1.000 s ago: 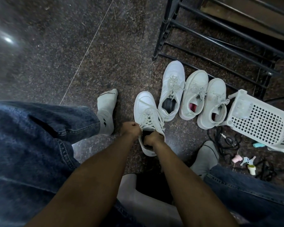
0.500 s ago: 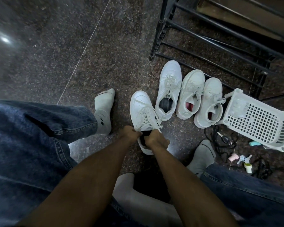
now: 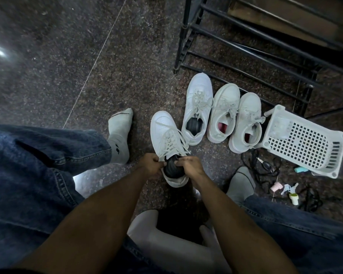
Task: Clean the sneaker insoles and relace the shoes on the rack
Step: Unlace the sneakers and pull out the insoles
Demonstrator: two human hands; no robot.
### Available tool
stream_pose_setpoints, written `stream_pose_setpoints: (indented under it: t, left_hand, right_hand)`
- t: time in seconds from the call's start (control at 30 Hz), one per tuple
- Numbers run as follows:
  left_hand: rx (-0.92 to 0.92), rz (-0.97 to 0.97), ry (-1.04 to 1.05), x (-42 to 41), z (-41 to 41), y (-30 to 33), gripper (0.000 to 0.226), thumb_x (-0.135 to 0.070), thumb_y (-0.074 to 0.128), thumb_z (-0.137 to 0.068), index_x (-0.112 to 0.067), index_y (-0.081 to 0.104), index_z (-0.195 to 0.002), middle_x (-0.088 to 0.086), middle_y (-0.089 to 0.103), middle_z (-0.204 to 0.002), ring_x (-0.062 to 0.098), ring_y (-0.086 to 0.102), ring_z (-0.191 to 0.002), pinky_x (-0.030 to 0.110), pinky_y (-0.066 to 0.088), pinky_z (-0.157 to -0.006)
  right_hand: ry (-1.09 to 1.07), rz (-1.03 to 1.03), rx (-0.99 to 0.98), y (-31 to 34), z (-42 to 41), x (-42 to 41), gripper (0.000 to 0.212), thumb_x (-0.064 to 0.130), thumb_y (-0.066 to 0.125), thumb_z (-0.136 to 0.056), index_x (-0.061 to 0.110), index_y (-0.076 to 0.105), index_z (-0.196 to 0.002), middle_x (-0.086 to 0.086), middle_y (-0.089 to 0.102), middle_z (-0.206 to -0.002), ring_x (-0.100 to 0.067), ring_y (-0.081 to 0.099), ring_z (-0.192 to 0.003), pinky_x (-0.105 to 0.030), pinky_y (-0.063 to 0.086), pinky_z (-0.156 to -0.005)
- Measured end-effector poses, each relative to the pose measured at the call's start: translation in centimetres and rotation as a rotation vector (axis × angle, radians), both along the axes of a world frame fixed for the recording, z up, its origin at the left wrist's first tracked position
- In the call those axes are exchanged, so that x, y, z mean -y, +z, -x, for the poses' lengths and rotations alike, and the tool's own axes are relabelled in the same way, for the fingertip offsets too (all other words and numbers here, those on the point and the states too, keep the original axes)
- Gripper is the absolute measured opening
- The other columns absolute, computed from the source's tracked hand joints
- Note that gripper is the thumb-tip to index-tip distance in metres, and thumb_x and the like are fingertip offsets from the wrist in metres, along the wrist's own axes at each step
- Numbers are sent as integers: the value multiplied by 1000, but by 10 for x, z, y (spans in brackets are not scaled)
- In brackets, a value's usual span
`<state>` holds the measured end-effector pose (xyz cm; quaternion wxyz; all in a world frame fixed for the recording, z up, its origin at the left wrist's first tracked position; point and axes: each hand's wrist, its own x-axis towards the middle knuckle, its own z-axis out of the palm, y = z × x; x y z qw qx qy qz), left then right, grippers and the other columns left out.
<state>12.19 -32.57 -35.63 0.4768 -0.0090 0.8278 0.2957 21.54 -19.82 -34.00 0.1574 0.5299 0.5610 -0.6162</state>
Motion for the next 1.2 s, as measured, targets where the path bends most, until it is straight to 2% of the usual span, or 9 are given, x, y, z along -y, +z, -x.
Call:
stream_pose_setpoints:
  t: [0.13, 0.27, 0.43, 0.6, 0.7, 0.77, 0.9, 0.97, 1.2]
  left_hand:
    - [149, 14, 195, -8, -1, 7, 31, -12, 69, -88, -9, 48, -65, 15, 59, -58, 19, 59, -44, 25, 49, -39]
    - [160, 35, 237, -12, -3, 10, 20, -8, 67, -87, -6, 56, -71, 16, 61, -58, 23, 61, -50, 32, 54, -47]
    - [62, 67, 146, -14, -2, 10, 14, -11, 68, -84, -6, 63, -71, 18, 66, -60, 31, 69, -60, 49, 60, -62]
    - [-13, 117, -33, -16, -2, 6, 22, -26, 62, -76, -6, 69, -80, 16, 71, -74, 31, 71, -66, 45, 61, -62]
    - [-66, 172, -145, -19, -3, 5, 44, -39, 52, -66, -11, 68, -96, 15, 71, -92, 35, 69, -83, 41, 59, -76]
    - [-148, 211, -246, -20, -5, 11, 40, -38, 54, -76, -11, 65, -103, 15, 67, -105, 36, 65, -96, 33, 51, -78]
    - [-329, 275, -294, -18, -1, 14, 19, -25, 48, -91, -10, 58, -97, 19, 60, -114, 39, 57, -105, 37, 44, -79]
    - [-387, 306, -241, -22, 10, 16, 25, -23, 47, -93, -13, 62, -109, 18, 60, -118, 39, 57, -109, 40, 47, -84]
    - [-543, 261, -291, -49, 91, 24, 28, -24, 46, -96, -11, 65, -111, 17, 65, -112, 37, 61, -104, 43, 49, -84]
  right_hand:
    - [-31, 67, -24, 11, -1, -8, 10, 1, 69, -78, 7, 65, -71, -6, 59, -68, -11, 45, -50, -18, 33, -42]
    - [91, 65, 38, 26, -2, -24, 7, 0, 66, -77, -2, 67, -84, -10, 54, -63, -10, 36, -36, -20, 28, -39]
    - [616, 42, 189, 59, -9, -58, 6, 7, 69, -78, 2, 67, -79, -5, 54, -55, -13, 42, -41, -21, 34, -44]
    - [1019, -103, 356, 82, -16, -77, 16, 26, 67, -81, 10, 63, -84, -5, 60, -80, -18, 56, -67, -27, 47, -61]
    - [1025, -138, 294, 73, -8, -59, 33, 43, 66, -83, 17, 66, -104, -3, 64, -105, -21, 60, -93, -29, 48, -75]
    - [992, -234, 253, 59, -4, -42, 31, 33, 63, -84, 16, 65, -110, -7, 62, -116, -26, 60, -103, -32, 48, -85]
    - [1102, -235, 242, 59, 3, -40, 11, 14, 63, -84, 4, 64, -83, -11, 63, -90, -25, 61, -82, -27, 43, -70]
    - [1220, -190, 268, 73, 5, -56, 28, 16, 67, -86, 16, 51, -63, 2, 51, -70, -12, 48, -62, -23, 38, -56]
    - [1263, -214, 386, 83, -14, -104, 34, 18, 69, -86, 20, 44, -63, 5, 45, -67, -8, 43, -56, -11, 32, -37]
